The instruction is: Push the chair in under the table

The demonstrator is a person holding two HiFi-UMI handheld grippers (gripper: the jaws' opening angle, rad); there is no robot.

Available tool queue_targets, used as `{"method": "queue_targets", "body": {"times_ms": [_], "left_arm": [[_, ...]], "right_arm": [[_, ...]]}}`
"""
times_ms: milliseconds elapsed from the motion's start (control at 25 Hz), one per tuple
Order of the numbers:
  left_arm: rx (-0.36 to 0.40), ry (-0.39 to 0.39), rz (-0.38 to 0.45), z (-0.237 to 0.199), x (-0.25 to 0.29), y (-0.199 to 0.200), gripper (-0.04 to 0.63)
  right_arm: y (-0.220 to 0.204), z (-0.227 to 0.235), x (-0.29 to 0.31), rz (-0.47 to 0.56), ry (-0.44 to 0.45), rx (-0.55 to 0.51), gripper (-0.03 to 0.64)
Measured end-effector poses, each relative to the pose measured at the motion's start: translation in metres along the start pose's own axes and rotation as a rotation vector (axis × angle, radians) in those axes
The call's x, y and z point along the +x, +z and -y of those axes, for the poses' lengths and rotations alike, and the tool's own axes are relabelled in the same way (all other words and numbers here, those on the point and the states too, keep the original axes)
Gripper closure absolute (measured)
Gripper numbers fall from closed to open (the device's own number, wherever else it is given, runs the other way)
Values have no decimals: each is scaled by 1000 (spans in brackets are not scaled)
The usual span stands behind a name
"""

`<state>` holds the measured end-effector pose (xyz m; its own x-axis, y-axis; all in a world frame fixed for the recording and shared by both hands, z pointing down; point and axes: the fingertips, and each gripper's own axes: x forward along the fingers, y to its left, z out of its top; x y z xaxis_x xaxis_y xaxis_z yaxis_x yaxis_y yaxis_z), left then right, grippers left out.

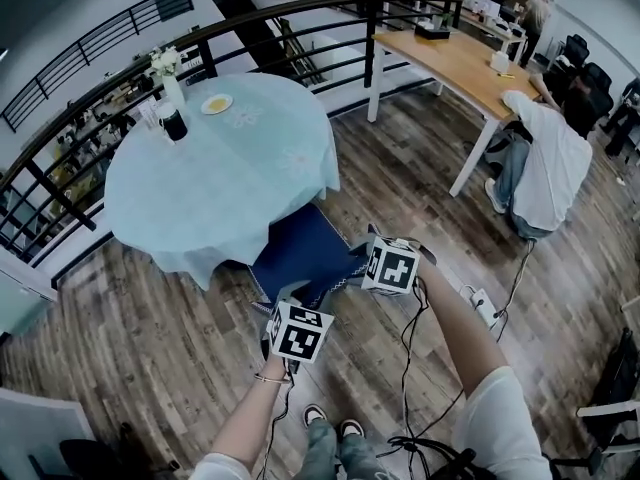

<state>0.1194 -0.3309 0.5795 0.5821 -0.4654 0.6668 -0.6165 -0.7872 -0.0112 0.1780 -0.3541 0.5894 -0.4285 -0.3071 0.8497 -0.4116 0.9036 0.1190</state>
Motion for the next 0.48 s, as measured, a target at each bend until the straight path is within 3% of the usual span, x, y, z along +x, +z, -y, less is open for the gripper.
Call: {"method": "queue_targets", "body": {"times_ms": [200, 400, 480], "left_arm": [[-84, 6, 33, 9, -34, -9, 513], [-102, 34, 24, 22, -57, -27, 537], [-108, 37, 21, 31, -64, -33, 540]], "right_arm": [[2, -28, -12, 64, -71, 130, 403], [3, -67, -20, 152, -155, 248, 558], [0, -89, -20, 167, -151, 281, 569]]}}
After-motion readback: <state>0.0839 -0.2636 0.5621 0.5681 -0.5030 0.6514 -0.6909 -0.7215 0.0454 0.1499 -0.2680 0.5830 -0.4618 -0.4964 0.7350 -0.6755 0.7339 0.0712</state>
